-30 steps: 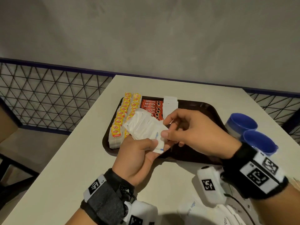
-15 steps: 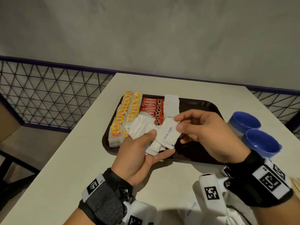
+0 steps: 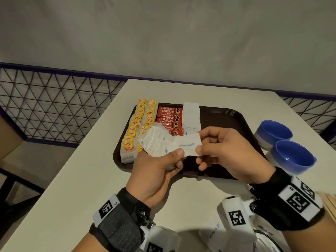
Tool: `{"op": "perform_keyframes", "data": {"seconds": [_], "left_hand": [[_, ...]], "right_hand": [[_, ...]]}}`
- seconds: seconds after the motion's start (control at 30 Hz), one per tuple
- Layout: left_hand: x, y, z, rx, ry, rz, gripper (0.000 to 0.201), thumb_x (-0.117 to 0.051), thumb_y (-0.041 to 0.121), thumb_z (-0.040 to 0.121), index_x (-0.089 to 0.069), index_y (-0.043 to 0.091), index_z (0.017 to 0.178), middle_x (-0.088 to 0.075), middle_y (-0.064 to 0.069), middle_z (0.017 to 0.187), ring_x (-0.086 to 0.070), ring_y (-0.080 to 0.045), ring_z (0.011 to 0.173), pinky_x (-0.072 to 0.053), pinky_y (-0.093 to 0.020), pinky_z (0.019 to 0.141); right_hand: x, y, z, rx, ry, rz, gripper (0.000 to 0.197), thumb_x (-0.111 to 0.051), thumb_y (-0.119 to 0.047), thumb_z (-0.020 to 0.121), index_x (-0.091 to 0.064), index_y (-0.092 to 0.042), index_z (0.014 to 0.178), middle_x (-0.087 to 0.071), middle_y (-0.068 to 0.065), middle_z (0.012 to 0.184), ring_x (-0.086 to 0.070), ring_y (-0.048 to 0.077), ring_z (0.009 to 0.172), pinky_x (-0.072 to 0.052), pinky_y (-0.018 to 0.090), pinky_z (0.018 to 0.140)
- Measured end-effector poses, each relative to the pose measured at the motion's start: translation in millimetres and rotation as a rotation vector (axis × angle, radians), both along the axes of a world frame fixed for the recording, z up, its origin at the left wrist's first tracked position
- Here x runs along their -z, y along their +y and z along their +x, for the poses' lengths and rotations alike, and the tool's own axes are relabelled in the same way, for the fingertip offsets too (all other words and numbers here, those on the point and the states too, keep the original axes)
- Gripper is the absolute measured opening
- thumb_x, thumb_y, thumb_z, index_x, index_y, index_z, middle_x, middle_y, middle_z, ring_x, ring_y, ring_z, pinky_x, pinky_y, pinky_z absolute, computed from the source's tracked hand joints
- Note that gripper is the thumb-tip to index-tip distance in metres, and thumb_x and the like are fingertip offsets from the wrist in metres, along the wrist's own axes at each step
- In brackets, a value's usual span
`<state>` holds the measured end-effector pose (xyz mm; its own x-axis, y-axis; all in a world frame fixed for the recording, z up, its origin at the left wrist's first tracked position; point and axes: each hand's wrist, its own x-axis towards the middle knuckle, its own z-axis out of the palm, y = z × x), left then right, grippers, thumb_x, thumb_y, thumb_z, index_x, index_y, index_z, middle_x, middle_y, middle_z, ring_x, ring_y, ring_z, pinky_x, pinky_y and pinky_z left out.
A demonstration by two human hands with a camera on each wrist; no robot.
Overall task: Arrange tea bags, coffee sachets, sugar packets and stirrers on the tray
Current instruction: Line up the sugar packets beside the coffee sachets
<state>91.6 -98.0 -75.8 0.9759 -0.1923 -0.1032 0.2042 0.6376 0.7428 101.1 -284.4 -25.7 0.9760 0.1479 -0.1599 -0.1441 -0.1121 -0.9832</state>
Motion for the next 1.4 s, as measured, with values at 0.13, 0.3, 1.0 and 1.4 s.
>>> {"op": "perform_keyframes", "data": {"seconds": [0.13,0.3,1.0,1.4], "left_hand": [[3,1,1,-0.01,-0.031,0.039,0.047,-0.063,-0.011,0.09,-0.065,0.018,0.128,-0.075,-0.014,0.121,-0.069,-0.027,0.098,-0.057,-0.025,0.067],[2,2,2,-0.083,-0.125,0.135,0.061,-0.077,0.003,0.075,-0.062,0.017,0.133,-0.075,-0.011,0.121,-0.073,-0.027,0.104,-0.058,-0.028,0.068],[-20,6,3,-0.078,0.236,-0.268,0.042,-0.047,-0.014,0.092,-0.065,0.013,0.12,-0.076,-0.019,0.115,-0.068,-0.041,0.115,-0.054,-0.056,0.099],[-24,6,-1,-0.021,0.219,-0.315,0.06,-0.04,-0.017,0.09,-0.057,0.015,0.138,-0.073,-0.021,0.121,-0.076,-0.043,0.095,-0.05,-0.063,0.102]], "right_hand": [[1,-2,-1,-0.055,-0.018,-0.118,0.019,-0.068,0.008,0.091,-0.072,-0.002,0.107,-0.071,0.025,0.089,-0.066,0.03,0.071,-0.06,0.037,0.063],[2,-6,0,0.015,-0.078,-0.159,0.011,-0.078,-0.014,0.091,-0.077,-0.004,0.096,-0.076,0.02,0.089,-0.067,0.028,0.069,-0.063,0.041,0.07],[2,-36,116,-0.071,-0.021,-0.669,0.011,-0.076,-0.015,0.093,-0.075,-0.011,0.103,-0.077,0.014,0.091,-0.07,0.014,0.069,-0.055,0.028,0.062],[18,-28,142,-0.098,0.065,-0.842,0.03,-0.084,-0.021,0.088,-0.066,-0.007,0.109,-0.077,0.01,0.081,-0.073,0.019,0.06,-0.061,0.03,0.06]]}}
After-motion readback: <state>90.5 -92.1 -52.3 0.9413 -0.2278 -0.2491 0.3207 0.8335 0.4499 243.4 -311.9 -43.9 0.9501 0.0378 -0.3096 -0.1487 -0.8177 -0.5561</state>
